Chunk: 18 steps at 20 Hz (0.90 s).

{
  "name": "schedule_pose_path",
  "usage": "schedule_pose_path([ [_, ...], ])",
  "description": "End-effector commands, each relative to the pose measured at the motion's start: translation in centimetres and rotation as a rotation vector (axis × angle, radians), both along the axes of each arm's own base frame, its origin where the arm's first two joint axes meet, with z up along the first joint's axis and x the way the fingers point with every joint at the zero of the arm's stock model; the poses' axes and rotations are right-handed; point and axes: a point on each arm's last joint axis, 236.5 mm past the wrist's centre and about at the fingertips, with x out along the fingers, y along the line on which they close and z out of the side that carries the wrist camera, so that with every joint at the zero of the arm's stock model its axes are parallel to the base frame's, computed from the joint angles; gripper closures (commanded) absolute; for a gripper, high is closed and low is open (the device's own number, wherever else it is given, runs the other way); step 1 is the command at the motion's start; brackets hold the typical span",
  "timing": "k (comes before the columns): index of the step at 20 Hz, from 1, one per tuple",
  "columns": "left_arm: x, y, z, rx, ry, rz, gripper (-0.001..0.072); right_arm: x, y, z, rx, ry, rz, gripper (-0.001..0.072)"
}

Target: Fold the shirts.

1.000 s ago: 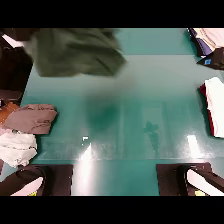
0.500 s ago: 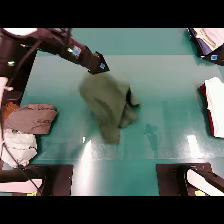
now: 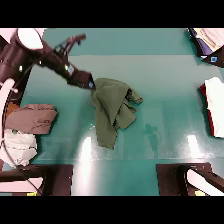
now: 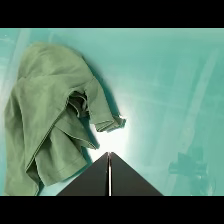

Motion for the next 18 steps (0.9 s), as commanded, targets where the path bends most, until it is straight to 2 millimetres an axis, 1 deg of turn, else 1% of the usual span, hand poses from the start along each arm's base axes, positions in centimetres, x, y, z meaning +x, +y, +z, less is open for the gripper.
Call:
schedule_pose_path([
  [1, -4.7, 0.8, -5.4, -0.013, 0.083, 0.066, 0.0092, 0.3, 0.0, -0.4, 0.006, 0.003, -0.005, 0.0691],
  [4, -10.0, 1.6, -11.7, -0.041, 0.2, 0.151, 0.0091, 0.5, -0.1, -2.3, 0.02, 0.043, -0.015, 0.0691],
  [6, -11.9, 1.3, -14.7, -0.083, 0.265, 0.216, 0.0091, 0.7, -0.2, -4.0, 0.032, 0.075, -0.025, 0.0691],
  [7, -12.4, 1.0, -15.6, -0.115, 0.282, 0.242, 0.0092, 0.7, -0.2, -4.7, 0.039, 0.089, -0.029, 0.0691],
  [9, -12.8, 0.4, -16.6, -0.175, 0.289, 0.276, 0.0092, 0.9, -0.2, -5.8, 0.047, 0.108, -0.037, 0.0691],
  [11, -13.1, 0.0, -17.3, -0.18, 0.282, 0.287, 0.0092, 1.1, -0.3, -6.3, 0.051, 0.111, -0.046, 0.0691],
  [15, -13.9, -2.5, -17.9, -0.148, 0.207, 0.235, 0.0092, 1.6, -0.4, -6.0, 0.052, 0.086, -0.058, 0.0691],
  [16, -13.9, -2.9, -18.0, -0.146, 0.201, 0.248, 0.0092, 1.6, -0.5, -5.9, 0.052, 0.085, -0.059, 0.0691],
  [18, -13.9, -3.2, -18.1, -0.144, 0.204, 0.268, 0.0093, 1.6, -0.5, -5.9, 0.052, 0.085, -0.059, 0.0691],
])
